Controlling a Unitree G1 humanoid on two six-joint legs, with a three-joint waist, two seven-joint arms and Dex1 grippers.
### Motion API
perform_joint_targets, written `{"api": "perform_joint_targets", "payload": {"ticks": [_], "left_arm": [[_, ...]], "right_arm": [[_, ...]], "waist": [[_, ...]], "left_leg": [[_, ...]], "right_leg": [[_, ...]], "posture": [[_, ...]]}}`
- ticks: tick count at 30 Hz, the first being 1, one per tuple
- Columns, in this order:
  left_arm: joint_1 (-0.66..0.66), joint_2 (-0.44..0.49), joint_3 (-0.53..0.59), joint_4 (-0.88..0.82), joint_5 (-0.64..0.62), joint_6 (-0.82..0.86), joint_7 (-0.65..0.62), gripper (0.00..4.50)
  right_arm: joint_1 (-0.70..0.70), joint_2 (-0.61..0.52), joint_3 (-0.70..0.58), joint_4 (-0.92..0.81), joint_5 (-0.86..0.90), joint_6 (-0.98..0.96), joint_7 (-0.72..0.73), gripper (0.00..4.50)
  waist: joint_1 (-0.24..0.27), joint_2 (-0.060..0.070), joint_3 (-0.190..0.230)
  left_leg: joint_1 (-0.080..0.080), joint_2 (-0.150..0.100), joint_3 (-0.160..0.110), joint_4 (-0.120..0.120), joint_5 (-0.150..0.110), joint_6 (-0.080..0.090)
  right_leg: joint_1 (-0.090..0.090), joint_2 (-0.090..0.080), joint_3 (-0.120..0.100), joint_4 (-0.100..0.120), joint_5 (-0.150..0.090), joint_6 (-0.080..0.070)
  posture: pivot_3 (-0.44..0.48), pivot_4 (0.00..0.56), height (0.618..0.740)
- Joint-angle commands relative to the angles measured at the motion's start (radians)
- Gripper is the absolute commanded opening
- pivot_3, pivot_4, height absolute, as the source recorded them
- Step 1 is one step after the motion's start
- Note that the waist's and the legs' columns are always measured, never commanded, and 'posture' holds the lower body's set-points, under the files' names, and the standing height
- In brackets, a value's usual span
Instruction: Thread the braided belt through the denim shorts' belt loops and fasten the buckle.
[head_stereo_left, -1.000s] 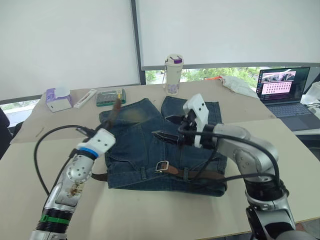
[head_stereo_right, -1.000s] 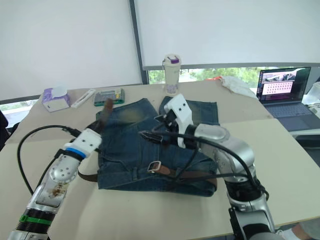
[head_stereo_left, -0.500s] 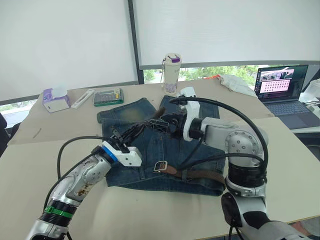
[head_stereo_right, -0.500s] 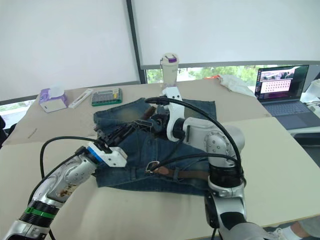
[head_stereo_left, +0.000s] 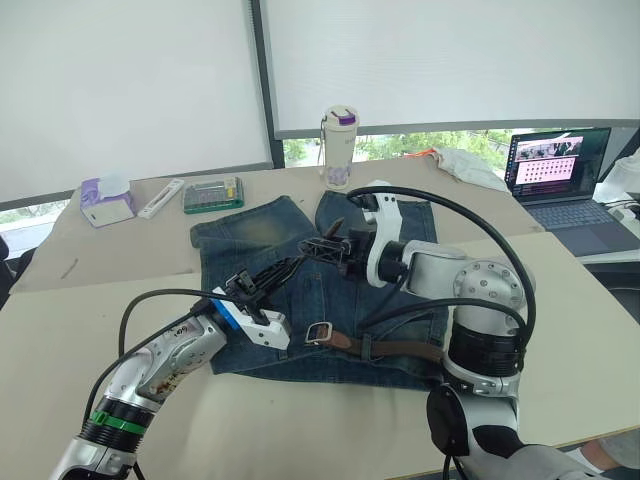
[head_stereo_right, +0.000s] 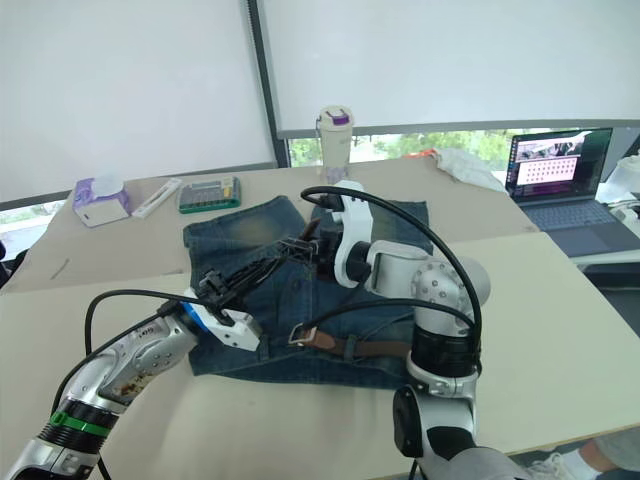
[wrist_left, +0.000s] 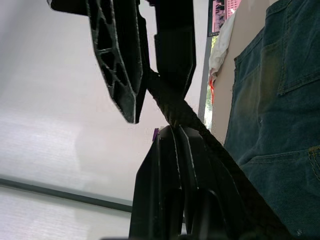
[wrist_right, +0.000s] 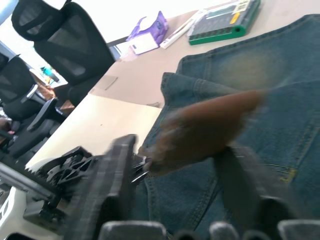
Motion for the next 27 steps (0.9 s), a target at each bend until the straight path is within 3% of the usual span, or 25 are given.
{"api": "perform_joint_targets", "payload": {"ticks": [1,4,6,9,12,19,24,27], "left_arm": [[0.001,0.005,0.007,-0.029,0.028,-0.018,0.036,0.00],[0.006,0.002,0.007,-0.027,0.023,-0.020,0.034,0.00],[0.012,0.004,-0.001,-0.021,-0.050,-0.019,-0.019,0.00],[0.074,0.003,-0.008,-0.062,-0.433,0.081,-0.248,0.90],[0.177,0.023,0.069,-0.122,-0.700,0.224,-0.381,1.96],[0.236,0.053,0.299,-0.088,-1.048,0.566,-0.537,4.27],[0.125,0.086,0.424,-0.021,-1.371,0.972,-0.640,4.44],[-0.006,0.092,0.530,0.089,-1.493,1.158,-0.576,4.44]], "right_arm": [[-0.016,0.006,-0.001,-0.025,0.020,0.009,0.000,0.99],[-0.013,-0.001,0.005,-0.027,0.020,0.008,-0.001,0.13],[-0.008,-0.006,0.011,-0.030,0.016,0.005,-0.002,0.03],[0.012,-0.030,0.021,-0.042,0.008,-0.005,-0.001,0.00],[0.035,-0.040,0.005,-0.060,0.009,0.001,-0.010,0.00],[0.062,-0.034,-0.032,-0.079,0.021,0.007,-0.025,0.00],[0.067,-0.025,-0.034,-0.078,0.024,-0.021,-0.021,0.00],[0.062,-0.021,-0.028,-0.093,0.033,-0.051,-0.009,0.00]], "waist": [[-0.001,0.000,0.000],[-0.001,0.000,0.000],[-0.001,0.000,0.000],[-0.005,0.001,-0.001],[-0.010,0.002,-0.001],[-0.017,0.004,0.000],[-0.018,0.004,0.000],[-0.025,0.004,0.000]], "left_leg": [[0.000,0.000,0.000,0.000,0.000,0.000],[0.000,0.000,0.000,0.000,0.000,0.000],[0.000,0.000,0.000,0.000,0.000,0.000],[0.000,0.000,0.000,0.000,0.000,0.000],[0.000,0.001,0.000,0.000,-0.001,0.002],[0.001,0.001,-0.001,0.000,-0.001,0.002],[0.001,-0.001,-0.001,0.000,0.000,0.002],[0.001,0.000,-0.003,0.001,0.000,0.001]], "right_leg": [[0.000,0.000,0.000,0.000,0.000,0.000],[0.000,0.000,0.000,0.000,0.000,0.000],[0.000,0.000,0.000,0.000,0.000,0.000],[0.000,0.000,0.000,0.001,0.000,0.000],[0.000,0.000,0.000,0.000,0.000,0.000],[0.001,0.001,-0.002,-0.001,0.000,0.000],[0.002,0.001,-0.003,-0.001,0.000,0.000],[0.002,0.001,-0.005,0.000,0.000,0.000]], "posture": [[0.000,0.150,0.740],[0.000,0.150,0.740],[0.000,0.150,0.740],[0.000,0.150,0.740],[0.000,0.150,0.740],[0.000,0.150,0.740],[0.000,0.150,0.740],[0.000,0.150,0.740]]}}
